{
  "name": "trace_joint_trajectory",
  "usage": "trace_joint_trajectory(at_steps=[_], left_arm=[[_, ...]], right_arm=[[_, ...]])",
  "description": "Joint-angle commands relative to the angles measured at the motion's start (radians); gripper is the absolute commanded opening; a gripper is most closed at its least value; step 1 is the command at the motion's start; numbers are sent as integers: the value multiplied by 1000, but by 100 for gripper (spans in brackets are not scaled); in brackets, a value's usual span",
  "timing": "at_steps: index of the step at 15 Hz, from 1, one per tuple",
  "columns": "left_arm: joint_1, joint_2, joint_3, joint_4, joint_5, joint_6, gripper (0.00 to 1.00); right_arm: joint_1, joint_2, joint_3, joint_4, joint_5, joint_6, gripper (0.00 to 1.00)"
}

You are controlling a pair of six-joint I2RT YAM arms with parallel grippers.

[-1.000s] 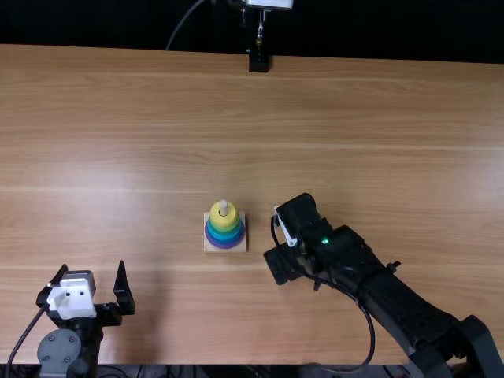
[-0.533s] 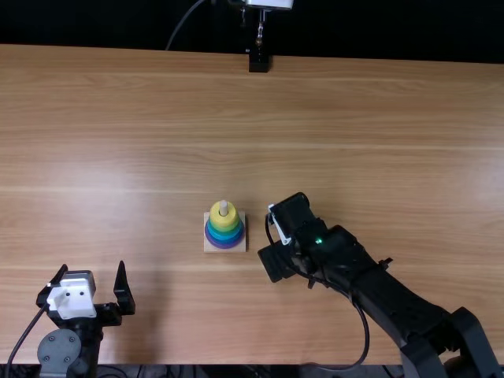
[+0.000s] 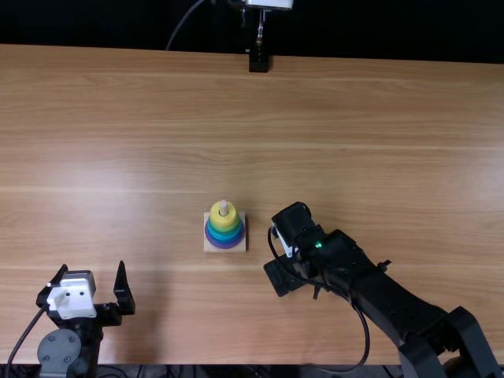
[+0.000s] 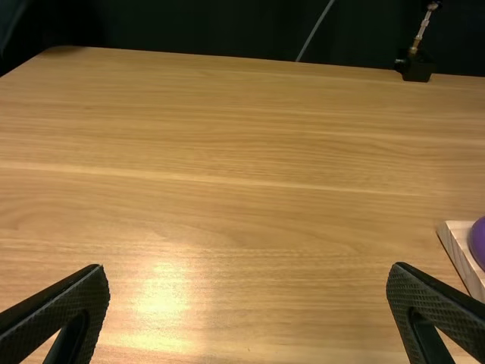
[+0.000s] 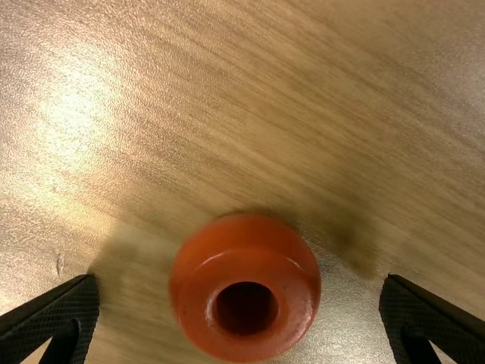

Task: Build the Hanoi tower: stack the rings onto the peg from bottom to top in this color order: purple, dark blue, light blue, dark green, light green, yellow, orange.

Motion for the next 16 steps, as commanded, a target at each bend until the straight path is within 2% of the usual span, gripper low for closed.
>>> trace_joint_trajectory(at_steps=[1,3,4,5,6,7,12,14,16], left_arm=[[-6,-12,-104,-77,1,3,100],[-6,-12,-104,-77,1,3,100],[-6,-12,-104,-77,1,3,100],[-6,-12,-104,-77,1,3,100],[-6,-12,-104,-77,1,3,100],[-6,-12,-104,-77,1,3,100],[-6,-12,-104,-77,1,3,100],[-6,-12,-104,-77,1,3,100],[-6,-12,-104,-77,1,3,100]], right_arm=[[10,3,-19,-2,9,-1,100],[9,3,-13,-4,9,-3,100],[9,3,-13,2,9,-3,85],[9,1,-14,0,9,-3,49],[9,1,-21,0,7,-5,22],[9,1,-25,-6,9,-7,0],[9,-17,-16,7,11,-16,0],[9,-74,55,-7,11,-7,0],[9,-89,154,-52,13,-11,0]])
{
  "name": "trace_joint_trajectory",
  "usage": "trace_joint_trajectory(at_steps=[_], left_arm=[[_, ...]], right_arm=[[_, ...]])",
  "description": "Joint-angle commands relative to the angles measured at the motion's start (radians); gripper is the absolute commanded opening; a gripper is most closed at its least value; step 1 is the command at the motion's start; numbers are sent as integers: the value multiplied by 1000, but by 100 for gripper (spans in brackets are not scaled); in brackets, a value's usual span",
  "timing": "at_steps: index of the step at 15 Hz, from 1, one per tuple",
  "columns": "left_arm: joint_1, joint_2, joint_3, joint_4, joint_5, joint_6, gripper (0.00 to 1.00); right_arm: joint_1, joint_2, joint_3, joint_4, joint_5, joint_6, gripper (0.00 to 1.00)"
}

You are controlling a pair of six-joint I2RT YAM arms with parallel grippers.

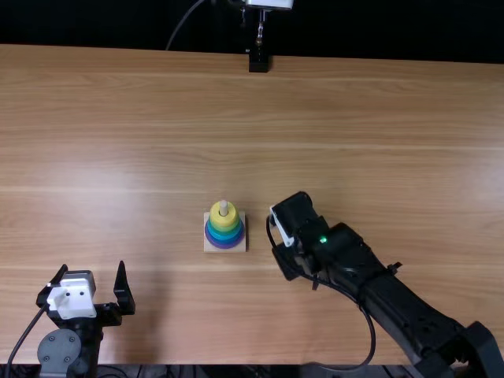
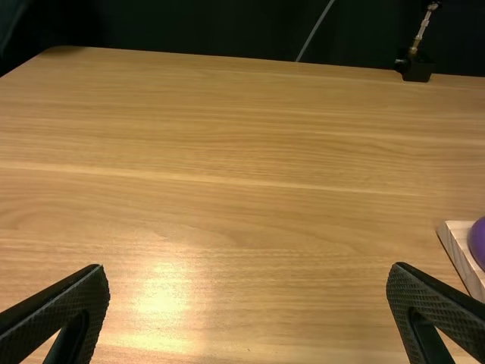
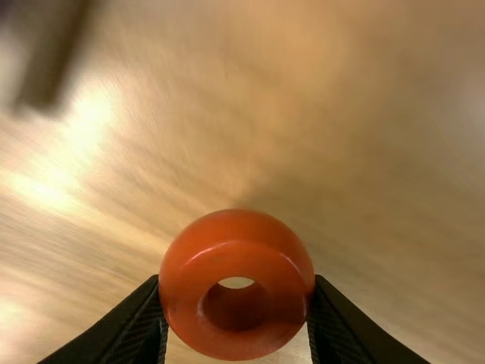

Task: Build the Hanoi tower: stack the rings onto the peg from bottom to top in this color order: purple, dark blue, light blue, dark green, light green, yellow, orange.

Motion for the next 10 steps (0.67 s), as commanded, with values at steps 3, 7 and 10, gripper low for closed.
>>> trace_joint_trajectory(at_steps=[3,7,10], left_arm=[[-6,-12,-104,-78,1,4,100],[-6,-12,-104,-78,1,4,100],[-6,-12,-104,-78,1,4,100]], right_arm=[[29,-34,222,-189,15,-11,0],[84,-5,483,-362,15,-11,0],[122,72,624,-439,15,-9,0]])
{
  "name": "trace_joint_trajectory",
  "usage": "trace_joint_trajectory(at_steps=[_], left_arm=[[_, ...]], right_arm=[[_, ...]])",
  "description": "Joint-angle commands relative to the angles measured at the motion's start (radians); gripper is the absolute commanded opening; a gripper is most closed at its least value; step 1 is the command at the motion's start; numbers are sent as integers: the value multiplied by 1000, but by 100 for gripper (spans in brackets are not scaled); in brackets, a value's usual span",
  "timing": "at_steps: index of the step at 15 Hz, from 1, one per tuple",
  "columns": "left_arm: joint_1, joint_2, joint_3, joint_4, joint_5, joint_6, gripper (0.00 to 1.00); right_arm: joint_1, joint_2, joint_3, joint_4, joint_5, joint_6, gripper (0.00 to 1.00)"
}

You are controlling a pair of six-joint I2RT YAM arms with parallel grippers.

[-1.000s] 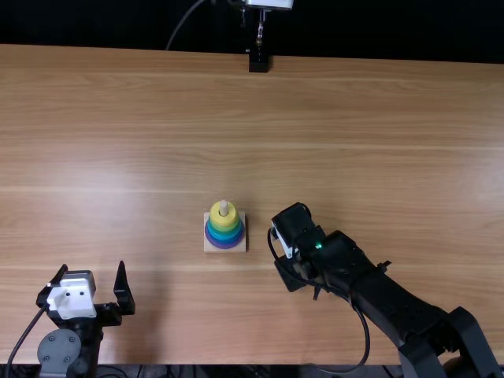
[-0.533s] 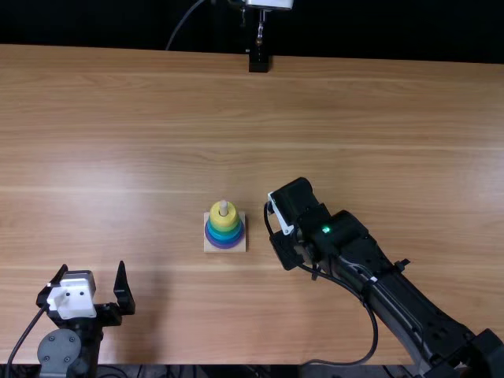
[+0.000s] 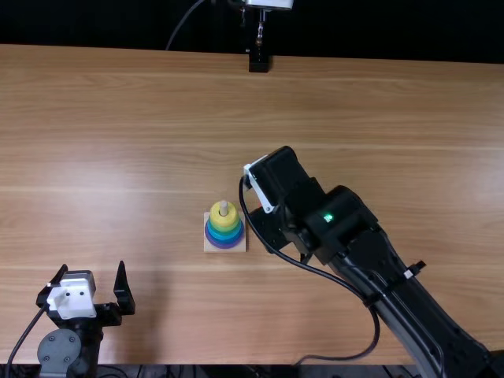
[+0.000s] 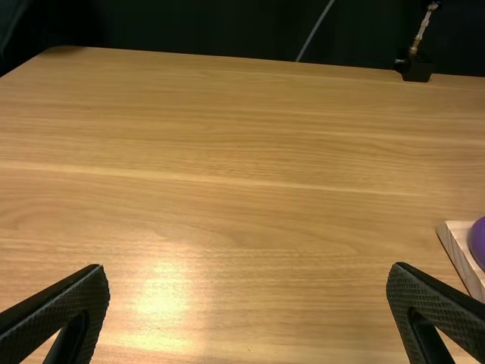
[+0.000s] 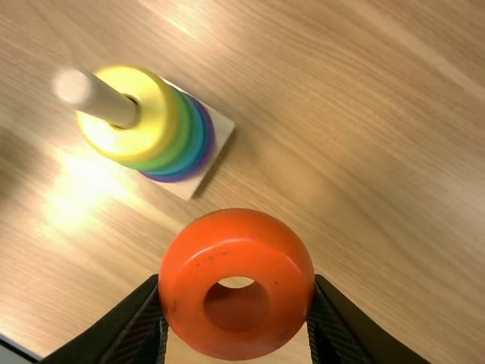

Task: Build the Hanoi tower: stack the rings onto the peg from bottom to top in this color order: purple, dark blue, light blue, dark green, light green, yellow, orange.

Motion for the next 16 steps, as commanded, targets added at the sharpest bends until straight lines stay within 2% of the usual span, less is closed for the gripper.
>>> trace_joint_trajectory(at_steps=[1,7,16], left_arm=[[-6,-12,-104,-78,1,3,100],[-6,-12,-104,-78,1,3,100],[-6,-12,-104,-78,1,3,100]], right_arm=[[22,46,51,-21,5,2,0],[60,119,144,-25,5,15,0],[106,196,255,-29,6,15,0]])
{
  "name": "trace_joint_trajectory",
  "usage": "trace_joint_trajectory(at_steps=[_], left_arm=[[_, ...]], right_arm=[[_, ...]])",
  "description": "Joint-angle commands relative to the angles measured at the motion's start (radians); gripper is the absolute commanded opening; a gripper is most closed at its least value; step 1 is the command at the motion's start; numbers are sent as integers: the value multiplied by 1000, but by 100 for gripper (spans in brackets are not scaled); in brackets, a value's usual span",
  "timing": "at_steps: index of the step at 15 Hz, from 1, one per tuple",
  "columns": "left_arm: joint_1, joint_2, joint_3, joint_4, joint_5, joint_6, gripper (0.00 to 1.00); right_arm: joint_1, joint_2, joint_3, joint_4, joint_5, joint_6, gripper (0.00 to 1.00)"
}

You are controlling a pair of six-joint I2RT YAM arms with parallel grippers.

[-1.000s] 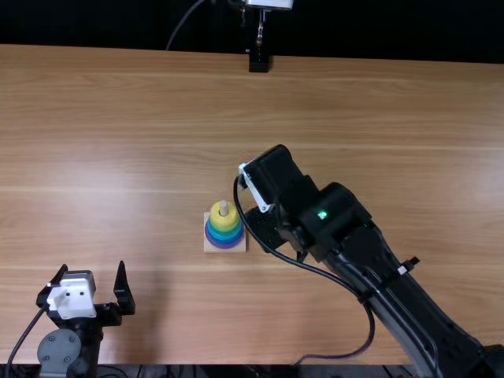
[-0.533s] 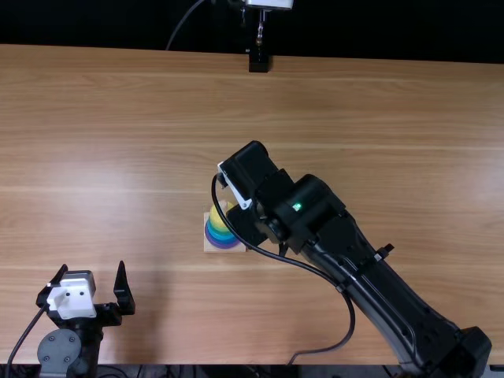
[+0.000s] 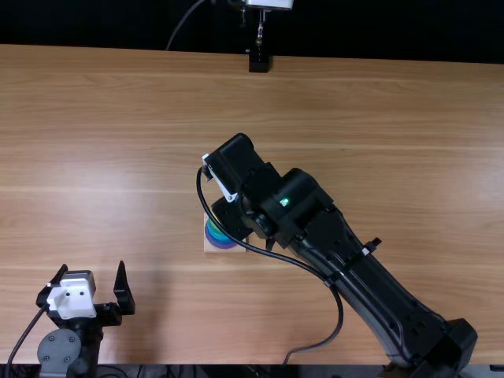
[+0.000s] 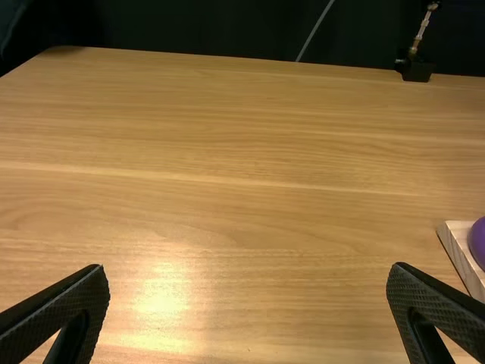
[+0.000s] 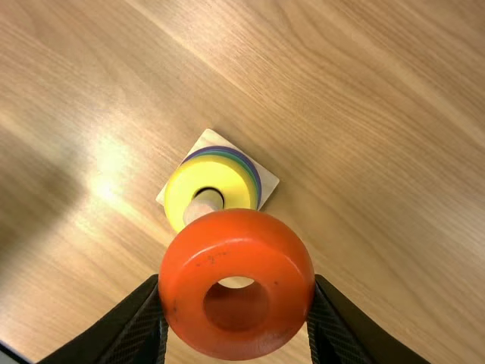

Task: Build the Hanoi tower: stack the rings onto the peg from bottom to top in this color order: purple, dark blue, light blue, dark green, light green, yellow, orange.

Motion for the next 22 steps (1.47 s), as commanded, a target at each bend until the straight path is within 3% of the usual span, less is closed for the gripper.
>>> trace_joint_trajectory(at_steps=[1,22], left_arm=[[-6,-12,-104,-77,1,4,100],[-6,-12,-104,-77,1,4,100]], right_arm=[[29,18,44,-2,1,7,0],[35,84,50,-4,1,2,0]])
